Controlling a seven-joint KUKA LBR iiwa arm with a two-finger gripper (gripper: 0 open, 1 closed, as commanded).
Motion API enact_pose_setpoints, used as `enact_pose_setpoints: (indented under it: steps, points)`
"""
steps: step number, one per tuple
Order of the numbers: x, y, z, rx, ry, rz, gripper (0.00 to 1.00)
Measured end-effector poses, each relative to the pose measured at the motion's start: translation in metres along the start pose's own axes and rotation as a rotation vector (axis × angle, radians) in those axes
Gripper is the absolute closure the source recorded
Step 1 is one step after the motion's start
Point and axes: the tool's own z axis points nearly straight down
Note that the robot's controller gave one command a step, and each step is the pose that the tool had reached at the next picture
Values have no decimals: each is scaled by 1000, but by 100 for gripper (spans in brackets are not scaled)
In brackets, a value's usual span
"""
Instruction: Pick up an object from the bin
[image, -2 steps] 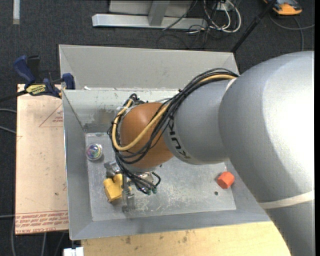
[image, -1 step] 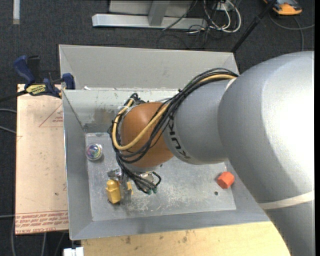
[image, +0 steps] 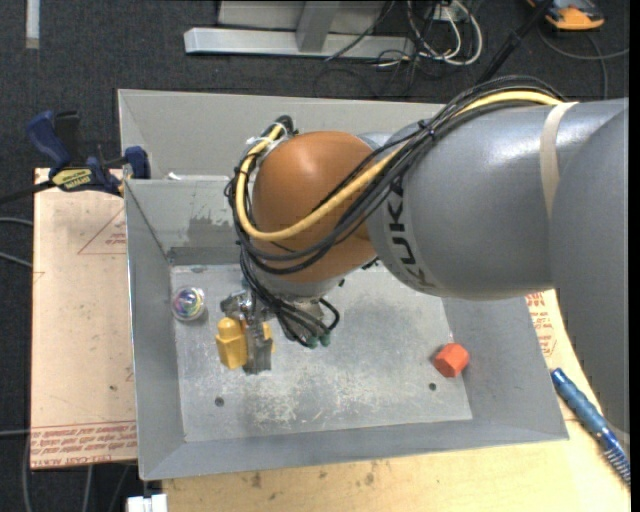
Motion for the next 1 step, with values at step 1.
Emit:
enact_pose_setpoints:
  steps: [1]
  points:
    - [4,7,-101,0,-1,-20,100]
